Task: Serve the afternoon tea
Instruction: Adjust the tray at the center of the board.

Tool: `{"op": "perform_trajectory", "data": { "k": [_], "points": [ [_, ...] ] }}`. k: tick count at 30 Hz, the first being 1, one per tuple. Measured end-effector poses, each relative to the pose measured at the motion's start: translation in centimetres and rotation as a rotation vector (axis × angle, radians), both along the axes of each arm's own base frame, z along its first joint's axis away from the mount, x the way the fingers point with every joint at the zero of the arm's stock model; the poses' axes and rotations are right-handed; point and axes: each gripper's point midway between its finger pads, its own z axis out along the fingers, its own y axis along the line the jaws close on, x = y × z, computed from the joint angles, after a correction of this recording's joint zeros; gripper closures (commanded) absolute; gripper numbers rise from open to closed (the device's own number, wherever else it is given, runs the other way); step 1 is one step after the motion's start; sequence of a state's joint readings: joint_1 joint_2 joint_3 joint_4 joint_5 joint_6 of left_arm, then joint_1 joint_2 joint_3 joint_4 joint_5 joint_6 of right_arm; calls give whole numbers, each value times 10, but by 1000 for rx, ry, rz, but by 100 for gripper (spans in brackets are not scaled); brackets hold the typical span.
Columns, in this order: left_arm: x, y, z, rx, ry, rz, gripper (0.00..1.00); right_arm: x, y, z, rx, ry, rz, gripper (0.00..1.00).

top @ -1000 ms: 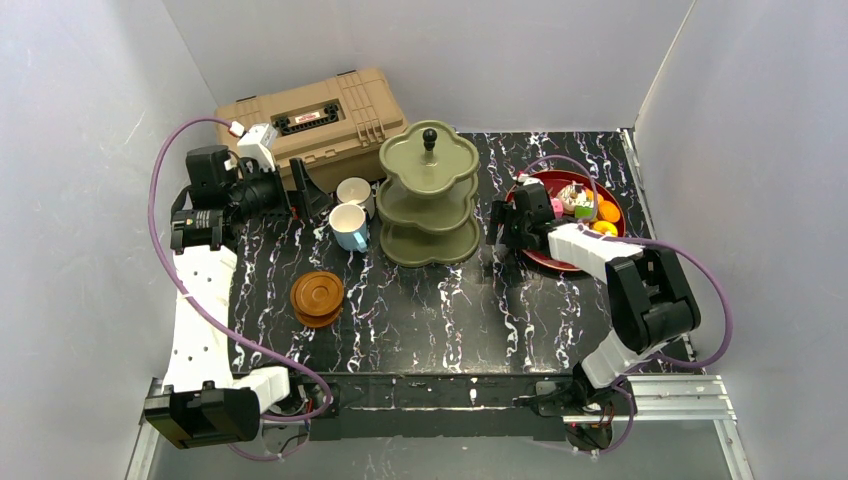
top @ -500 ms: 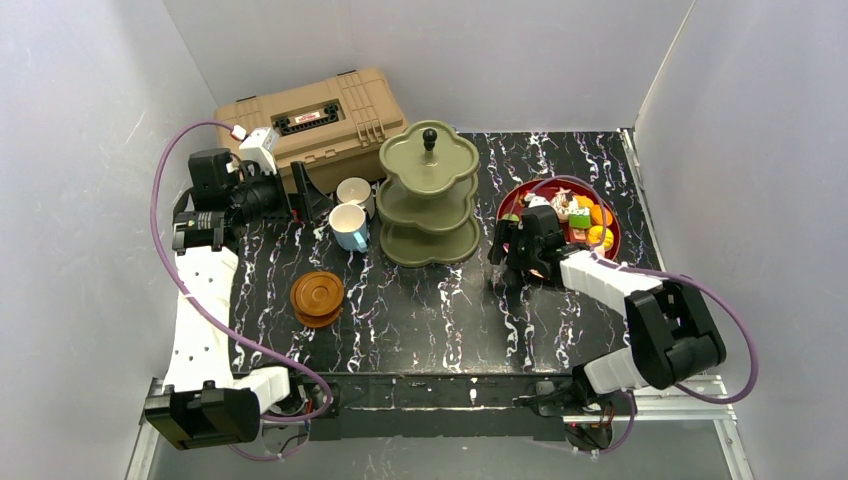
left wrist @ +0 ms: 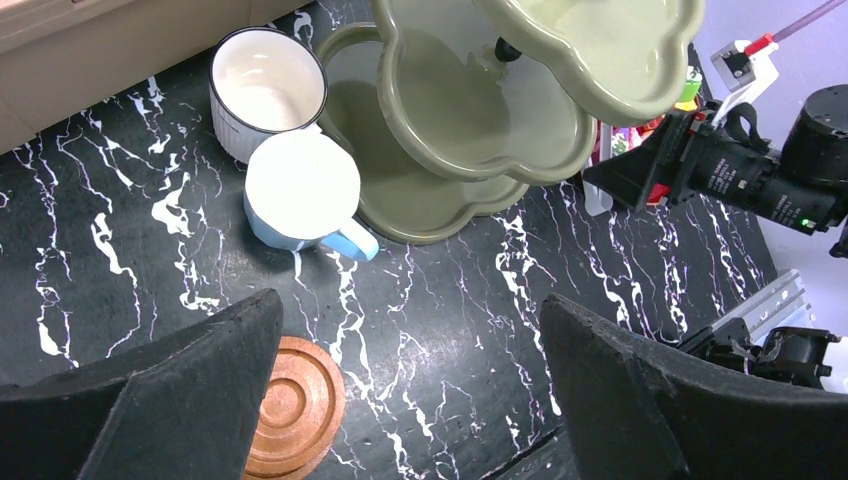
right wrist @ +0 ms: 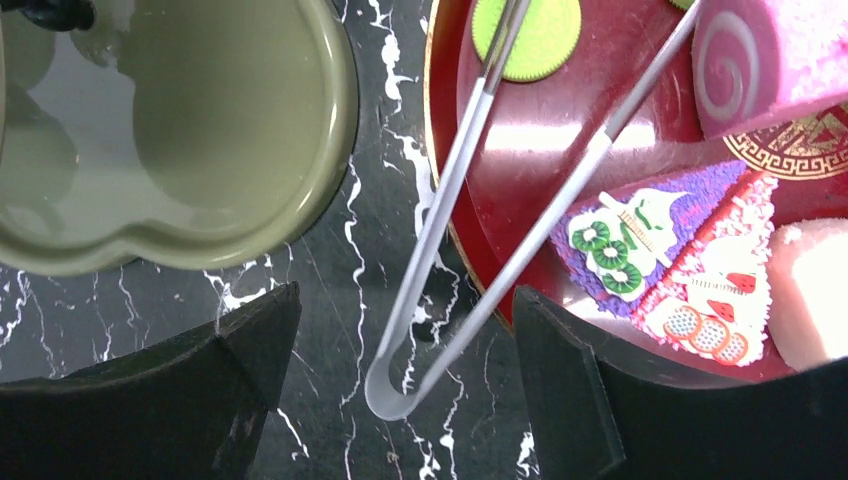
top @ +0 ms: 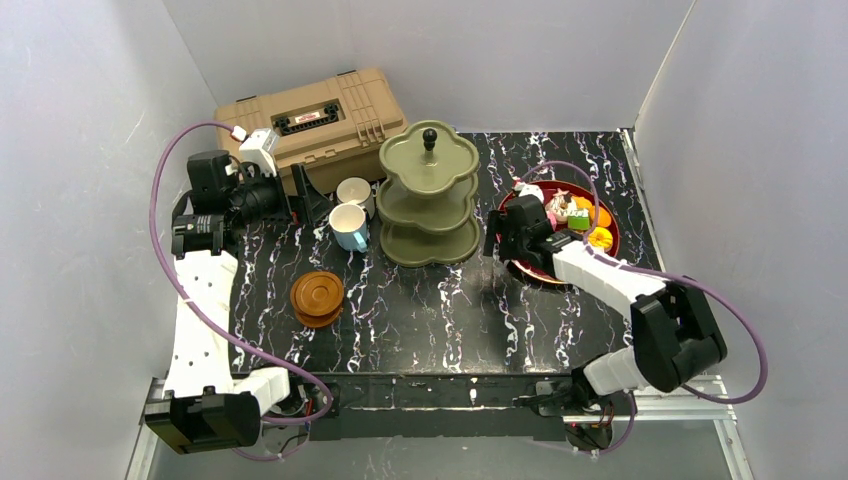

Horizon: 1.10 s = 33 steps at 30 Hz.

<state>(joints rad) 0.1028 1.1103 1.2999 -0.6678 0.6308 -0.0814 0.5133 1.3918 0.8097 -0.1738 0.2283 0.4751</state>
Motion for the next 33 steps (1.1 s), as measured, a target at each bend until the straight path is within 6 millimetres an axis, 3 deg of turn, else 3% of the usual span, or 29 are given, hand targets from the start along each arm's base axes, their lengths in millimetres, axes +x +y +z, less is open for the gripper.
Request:
{"op": "perform_trajectory", "data": {
  "k": [10,21,27,31,33],
  "points": [
    [0,0,1,3,-5,-1,1,7,7,-19,-178,35,-67,17],
    [0,0,1,5,-5,0,1,7,-8,-1,-252,-25,-171,18],
    [0,1,1,5,-6,0,1,8,-7,-15,-259,-1,-192,18],
    [0,1,2,8,-9,-1,1,10,-5,-29,-263,18,-199,24],
    [0,2,1,14,-9,5,1,12,-3,-33,-261,19,-202,33]
  ]
}}
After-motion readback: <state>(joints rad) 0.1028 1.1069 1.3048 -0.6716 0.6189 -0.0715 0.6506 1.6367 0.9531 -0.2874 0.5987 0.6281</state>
